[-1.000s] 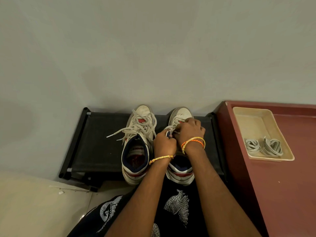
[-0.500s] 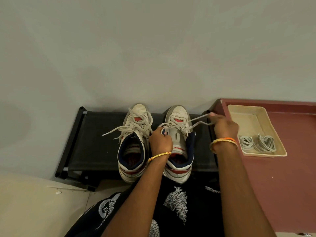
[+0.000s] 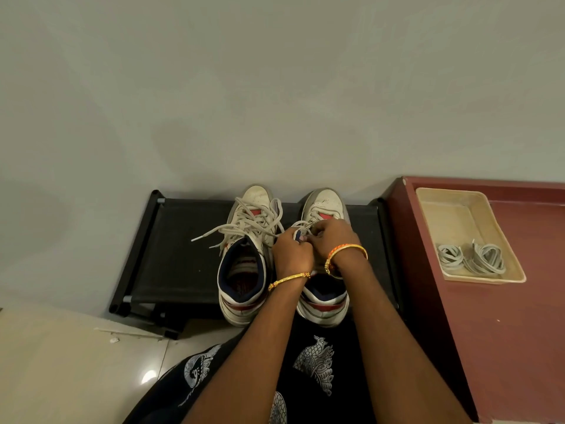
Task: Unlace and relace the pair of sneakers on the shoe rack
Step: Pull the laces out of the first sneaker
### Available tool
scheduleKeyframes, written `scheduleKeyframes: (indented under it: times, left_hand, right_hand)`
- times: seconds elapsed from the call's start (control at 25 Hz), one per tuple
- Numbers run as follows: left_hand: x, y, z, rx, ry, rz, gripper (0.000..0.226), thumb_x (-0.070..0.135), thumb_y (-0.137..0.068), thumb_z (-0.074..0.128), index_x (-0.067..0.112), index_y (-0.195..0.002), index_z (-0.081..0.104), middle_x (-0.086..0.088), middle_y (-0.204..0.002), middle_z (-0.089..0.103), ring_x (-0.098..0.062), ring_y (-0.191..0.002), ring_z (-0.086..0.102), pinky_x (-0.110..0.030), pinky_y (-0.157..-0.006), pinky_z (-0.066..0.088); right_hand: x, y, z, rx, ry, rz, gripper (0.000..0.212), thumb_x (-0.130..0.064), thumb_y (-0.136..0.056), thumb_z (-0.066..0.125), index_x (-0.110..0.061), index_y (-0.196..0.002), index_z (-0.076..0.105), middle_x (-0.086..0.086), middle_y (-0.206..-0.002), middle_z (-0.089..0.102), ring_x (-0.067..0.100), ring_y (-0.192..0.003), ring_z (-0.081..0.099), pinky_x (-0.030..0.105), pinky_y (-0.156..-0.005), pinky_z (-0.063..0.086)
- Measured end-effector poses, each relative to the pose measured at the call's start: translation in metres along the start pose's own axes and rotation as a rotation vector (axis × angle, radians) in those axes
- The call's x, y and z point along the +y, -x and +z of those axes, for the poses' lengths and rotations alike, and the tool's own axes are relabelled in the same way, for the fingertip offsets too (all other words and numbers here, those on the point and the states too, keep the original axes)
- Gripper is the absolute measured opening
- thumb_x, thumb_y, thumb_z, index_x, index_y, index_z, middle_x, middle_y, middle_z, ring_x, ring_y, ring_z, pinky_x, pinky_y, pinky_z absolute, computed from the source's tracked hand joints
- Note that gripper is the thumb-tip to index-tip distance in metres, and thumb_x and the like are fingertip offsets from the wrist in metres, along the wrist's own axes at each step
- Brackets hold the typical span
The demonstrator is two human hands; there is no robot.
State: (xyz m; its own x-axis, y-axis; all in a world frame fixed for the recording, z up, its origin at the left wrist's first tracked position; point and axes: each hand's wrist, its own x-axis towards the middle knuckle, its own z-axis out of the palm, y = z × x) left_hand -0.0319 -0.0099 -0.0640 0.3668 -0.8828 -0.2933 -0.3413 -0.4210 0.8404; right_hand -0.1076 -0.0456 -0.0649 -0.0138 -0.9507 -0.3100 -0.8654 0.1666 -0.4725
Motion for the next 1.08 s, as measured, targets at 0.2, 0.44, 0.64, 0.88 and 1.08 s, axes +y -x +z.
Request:
scheduleKeyframes:
  times: [0.2,0.44,0.64,0.88,1.08]
  left_hand:
    - [0.000,-0.001,0.004,0.019,0.003,0.001,0.022,-0.002,-0.089,0.044,-0.003,-0.099,0.063,-0.016,-0.097,0.064,-0.027,-0.088,0.055,-0.022,-0.071,0.033]
    - [-0.001,-0.002,0.006,0.058,0.025,-0.018,0.019,-0.002,-0.090,0.043,-0.006,-0.093,0.062,-0.019,-0.095,0.063,-0.028,-0.085,0.054,-0.024,-0.069,0.033]
    - [0.000,-0.002,0.004,0.032,0.030,-0.032,0.017,-0.002,-0.090,0.044,0.000,-0.083,0.059,-0.006,-0.076,0.054,-0.020,-0.075,0.046,-0.020,-0.064,0.030]
    - [-0.001,-0.004,0.002,0.006,0.012,-0.028,0.018,-0.002,-0.089,0.043,0.005,-0.078,0.056,-0.002,-0.068,0.051,-0.020,-0.073,0.047,-0.024,-0.065,0.033]
    - [-0.003,-0.006,0.005,0.046,-0.023,-0.012,0.018,-0.002,-0.089,0.043,-0.001,-0.082,0.059,-0.011,-0.078,0.059,-0.022,-0.074,0.045,-0.022,-0.064,0.028]
  right_hand:
    - [0.010,0.008,-0.010,0.182,-0.414,0.069,0.014,-0.017,-0.086,0.064,-0.012,-0.091,0.076,0.009,-0.093,0.071,0.020,-0.089,0.061,0.023,-0.076,0.044]
    - [0.036,0.026,-0.063,0.424,-1.493,0.193,0.025,-0.008,-0.094,0.049,-0.013,-0.070,0.058,0.003,-0.071,0.059,0.015,-0.063,0.055,0.028,-0.071,0.046]
    - [0.017,0.028,-0.052,0.441,-1.446,0.329,0.014,-0.015,-0.091,0.048,-0.006,-0.082,0.054,0.002,-0.069,0.056,0.014,-0.056,0.054,0.031,-0.064,0.047]
    - [0.002,0.002,0.003,-0.036,0.097,0.037,0.036,-0.038,-0.093,0.050,-0.018,-0.121,0.062,0.014,-0.136,0.040,0.032,-0.106,0.057,0.039,-0.094,0.047]
    - [0.016,0.006,-0.006,0.095,-0.457,0.083,0.017,-0.022,-0.086,0.061,-0.017,-0.080,0.076,0.009,-0.108,0.067,0.023,-0.095,0.061,0.029,-0.079,0.048]
